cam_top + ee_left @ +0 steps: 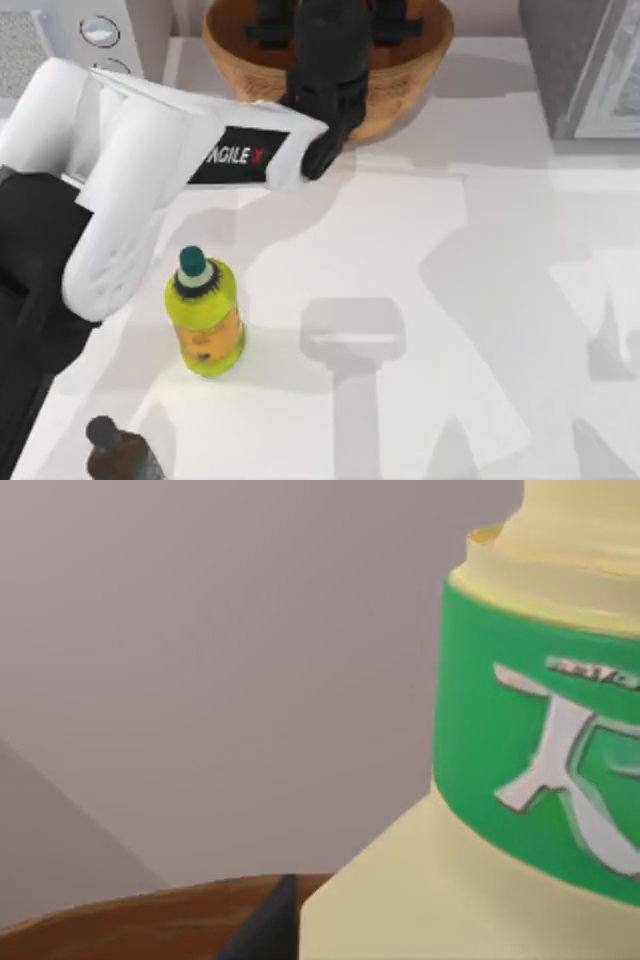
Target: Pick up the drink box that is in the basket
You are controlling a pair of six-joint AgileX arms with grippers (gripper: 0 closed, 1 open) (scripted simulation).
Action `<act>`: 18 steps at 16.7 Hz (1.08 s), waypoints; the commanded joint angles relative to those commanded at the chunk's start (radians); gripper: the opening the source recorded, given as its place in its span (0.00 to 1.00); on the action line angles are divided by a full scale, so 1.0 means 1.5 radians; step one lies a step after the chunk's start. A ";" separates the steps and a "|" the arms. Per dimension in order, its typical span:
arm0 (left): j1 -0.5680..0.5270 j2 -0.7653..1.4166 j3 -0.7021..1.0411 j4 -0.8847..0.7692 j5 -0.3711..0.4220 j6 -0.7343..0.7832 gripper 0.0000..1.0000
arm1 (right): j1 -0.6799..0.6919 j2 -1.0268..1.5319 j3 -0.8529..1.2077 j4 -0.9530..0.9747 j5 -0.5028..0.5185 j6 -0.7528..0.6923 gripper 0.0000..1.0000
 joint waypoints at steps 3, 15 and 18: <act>0.000 0.000 0.000 0.000 0.000 0.000 0.00 | 0.000 0.000 0.000 0.000 0.000 0.000 1.00; -0.007 -0.046 0.060 -0.101 0.000 0.002 0.00 | 0.000 0.000 0.000 0.000 0.000 0.000 1.00; -0.007 -0.077 0.112 -0.178 -0.001 0.001 0.00 | 0.000 0.000 0.000 0.000 0.000 0.000 1.00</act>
